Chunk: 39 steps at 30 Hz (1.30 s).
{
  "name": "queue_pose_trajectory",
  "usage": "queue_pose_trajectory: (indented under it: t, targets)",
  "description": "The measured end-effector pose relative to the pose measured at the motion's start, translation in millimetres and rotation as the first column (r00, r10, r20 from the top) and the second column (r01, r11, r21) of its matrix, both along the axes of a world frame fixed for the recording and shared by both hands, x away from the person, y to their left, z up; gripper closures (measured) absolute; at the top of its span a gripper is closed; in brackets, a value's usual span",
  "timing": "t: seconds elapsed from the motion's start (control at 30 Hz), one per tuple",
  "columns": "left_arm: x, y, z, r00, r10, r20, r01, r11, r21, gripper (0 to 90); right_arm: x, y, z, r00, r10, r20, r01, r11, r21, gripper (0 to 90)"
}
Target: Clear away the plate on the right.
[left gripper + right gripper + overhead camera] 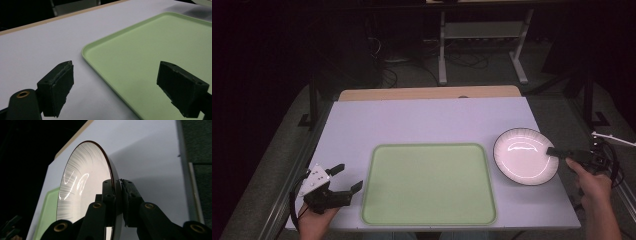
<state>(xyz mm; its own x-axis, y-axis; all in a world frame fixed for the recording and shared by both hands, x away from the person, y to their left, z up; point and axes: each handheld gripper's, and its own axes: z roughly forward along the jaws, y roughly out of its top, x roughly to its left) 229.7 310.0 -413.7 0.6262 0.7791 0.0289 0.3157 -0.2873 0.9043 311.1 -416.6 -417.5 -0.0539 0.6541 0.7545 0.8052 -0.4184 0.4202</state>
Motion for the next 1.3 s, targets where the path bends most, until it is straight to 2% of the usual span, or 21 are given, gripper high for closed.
queue_pose_trajectory:
  t: [0.33,0.37,0.47,0.67,0.83,1.17,1.3]
  targets:
    - [-0.5,1.2,0.4,1.0,0.007,0.001,-0.007,1.0,-0.006,13.9,-7.8,14.3,17.1,0.997,0.052,0.058,-0.053,0.9984,0.019,80.7]
    - [-0.5,1.4,0.5,1.0,0.008,0.001,-0.008,0.9999,-0.007,13.9,-9.2,18.4,18.8,0.9961,0.054,0.069,-0.057,0.9975,0.041,80.7]
    - [-0.9,2.2,0.7,0.9999,0.011,0.003,-0.011,0.9999,-0.008,13.9,-11.1,26.1,22.4,0.9947,0.063,0.081,-0.067,0.996,0.059,80.8]
    - [-1.0,2.5,0.7,0.9999,0.014,0.004,-0.014,0.9999,-0.01,13.9,-9.3,43.5,35.7,0.99,0.102,0.097,-0.107,0.9936,0.038,80.3]
    - [-1.0,3.3,0.8,0.9998,0.018,0.004,-0.018,0.9997,-0.015,13.9,-7.6,54.0,44.0,0.9877,0.114,0.107,-0.12,0.9918,0.045,80.4]
    - [-0.8,3.3,0.7,0.9998,0.019,0.003,-0.019,0.9997,-0.016,13.9,0.5,80.4,62.7,0.9766,0.157,0.147,-0.166,0.9847,0.052,80.3]
    - [-0.9,3.5,0.9,0.9998,0.02,0.005,-0.02,0.9997,-0.016,13.9,3.8,90.4,71.6,0.9715,0.177,0.158,-0.185,0.9822,0.035,80.3]
